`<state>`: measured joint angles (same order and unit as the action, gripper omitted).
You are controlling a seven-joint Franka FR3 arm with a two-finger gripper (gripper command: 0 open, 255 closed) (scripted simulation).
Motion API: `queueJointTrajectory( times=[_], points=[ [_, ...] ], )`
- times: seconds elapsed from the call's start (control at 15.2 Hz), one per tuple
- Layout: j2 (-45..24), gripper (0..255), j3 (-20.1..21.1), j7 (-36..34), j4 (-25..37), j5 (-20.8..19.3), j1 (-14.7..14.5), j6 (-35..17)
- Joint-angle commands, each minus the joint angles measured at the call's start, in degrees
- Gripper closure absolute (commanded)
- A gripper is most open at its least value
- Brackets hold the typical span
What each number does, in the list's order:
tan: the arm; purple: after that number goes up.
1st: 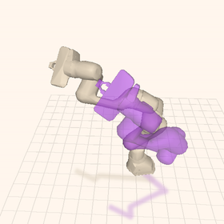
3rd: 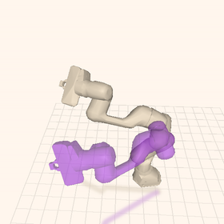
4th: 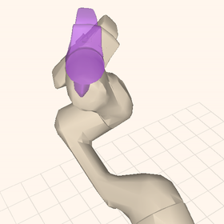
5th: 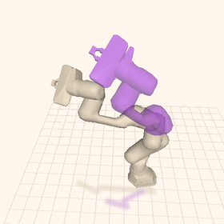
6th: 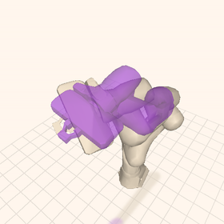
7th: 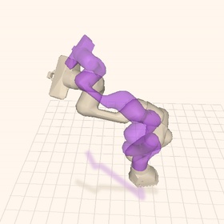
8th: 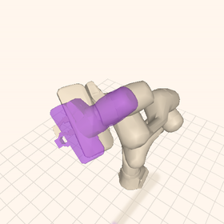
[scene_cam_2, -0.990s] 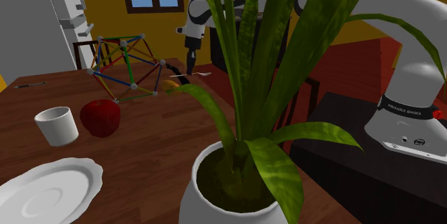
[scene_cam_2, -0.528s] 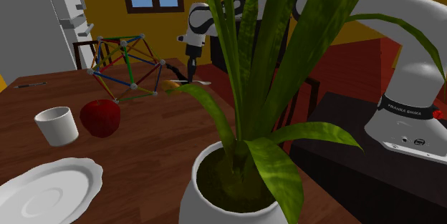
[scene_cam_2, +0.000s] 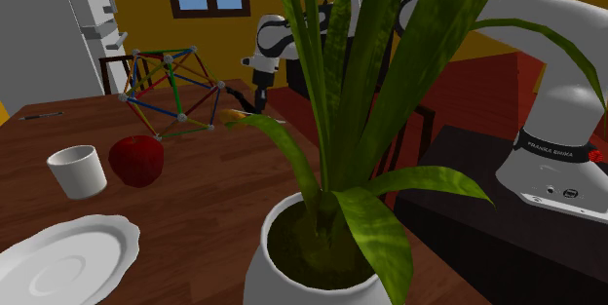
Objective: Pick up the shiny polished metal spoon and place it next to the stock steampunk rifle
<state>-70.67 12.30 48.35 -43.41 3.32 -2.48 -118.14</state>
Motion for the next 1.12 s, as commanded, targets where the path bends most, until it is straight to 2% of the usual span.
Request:
queueJointTrajectory(
  times=[0.0,0.13,0.2,0.26,0.33,0.46,0.59,1.06],
  points=[
    [-1.7,255,-0.3,-0.1,1.3,-0.2,-0.2,0.4],
    [0.1,255,0.0,-0.1,-0.6,0.0,-0.1,-0.6],
    [0.1,0,0.0,-0.1,-0.6,0.0,-0.1,-0.6],
    [6.3,0,0.5,2.1,-11.6,0.4,1.9,-6.3],
    [10.6,0,1.1,4.3,-19.3,0.8,3.6,-10.5],
    [17.3,0,2.6,8.9,-31.1,1.6,7.1,-17.2],
    [21.7,0,4.0,13.0,-38.9,2.5,10.1,-21.8],
    [16.9,0,3.5,12.6,-35.6,1.9,8.6,-23.6]
  ],
)
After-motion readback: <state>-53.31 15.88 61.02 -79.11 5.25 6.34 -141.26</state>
